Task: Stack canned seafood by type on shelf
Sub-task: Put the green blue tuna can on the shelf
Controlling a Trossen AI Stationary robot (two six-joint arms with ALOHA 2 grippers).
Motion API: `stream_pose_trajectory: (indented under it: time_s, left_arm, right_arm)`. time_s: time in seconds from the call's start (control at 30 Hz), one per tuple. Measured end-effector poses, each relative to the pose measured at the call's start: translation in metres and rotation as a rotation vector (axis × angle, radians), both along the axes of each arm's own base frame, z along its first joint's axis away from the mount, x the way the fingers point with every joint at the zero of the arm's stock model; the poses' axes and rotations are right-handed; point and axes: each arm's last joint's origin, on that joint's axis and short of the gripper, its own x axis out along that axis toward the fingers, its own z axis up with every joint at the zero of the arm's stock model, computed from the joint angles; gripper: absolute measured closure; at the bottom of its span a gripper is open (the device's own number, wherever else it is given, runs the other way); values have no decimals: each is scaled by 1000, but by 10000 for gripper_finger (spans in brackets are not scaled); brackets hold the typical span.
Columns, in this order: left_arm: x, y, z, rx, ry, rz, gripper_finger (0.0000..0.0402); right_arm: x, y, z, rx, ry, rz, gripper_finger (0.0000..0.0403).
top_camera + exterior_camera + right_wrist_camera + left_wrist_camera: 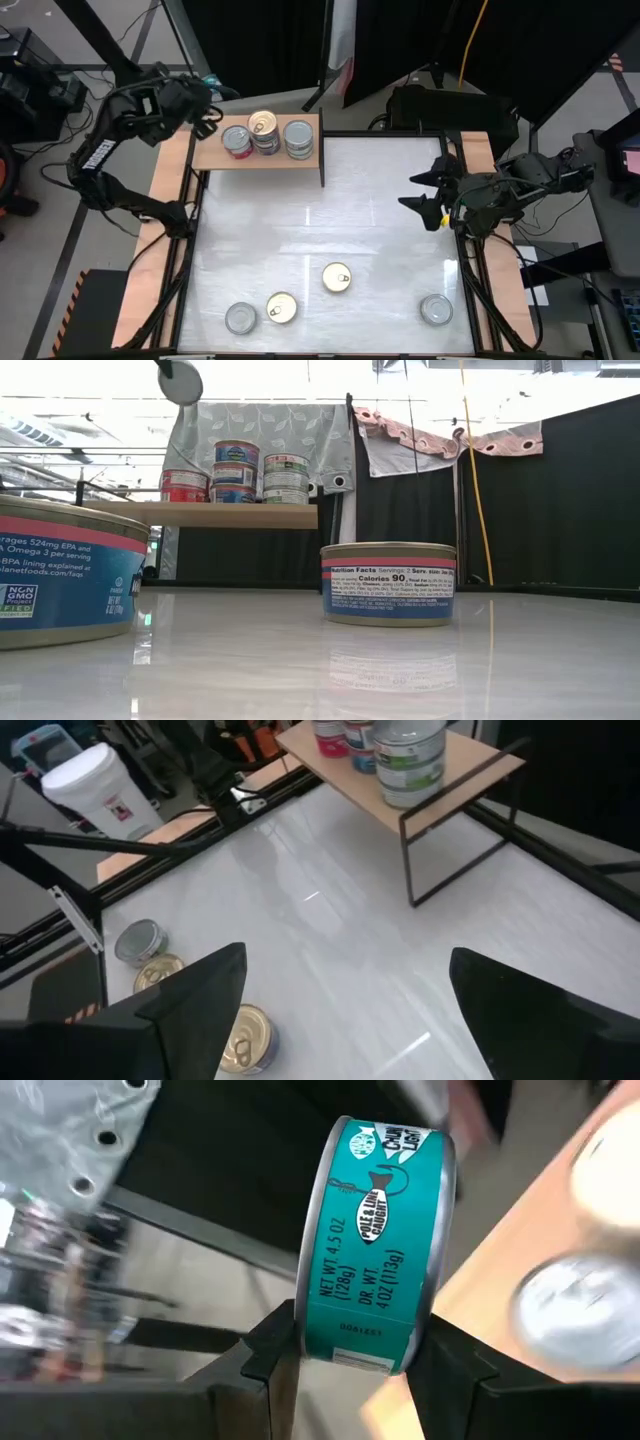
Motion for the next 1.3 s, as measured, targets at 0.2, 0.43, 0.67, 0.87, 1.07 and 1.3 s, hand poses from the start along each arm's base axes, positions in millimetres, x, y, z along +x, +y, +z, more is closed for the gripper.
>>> stream_pose_trajectory:
  time_s: [0.2, 0.43, 0.67, 0.87, 1.07, 1.3]
  left_arm:
    - [-6, 12, -20, -105, 104, -9, 258]
    - [-14, 21, -76, -262, 235, 62, 258]
    - [-21, 15, -118, -384, 284, 73, 258]
    - [-23, 13, -136, -415, 336, 83, 250]
    - [-22, 14, -156, -465, 387, 83, 239]
    - [-20, 15, -165, -474, 393, 82, 235]
  right_arm:
    - [-2, -2, 0, -22, 1, -33, 62]
    - [-2, -2, 0, -22, -5, -49, 62]
    - [-2, -2, 0, -6, -10, -52, 62]
    - [-2, -2, 0, -9, -10, -52, 62]
    - [-2, -2, 0, -16, -8, -48, 62]
    - [-2, -2, 0, -13, -9, -50, 62]
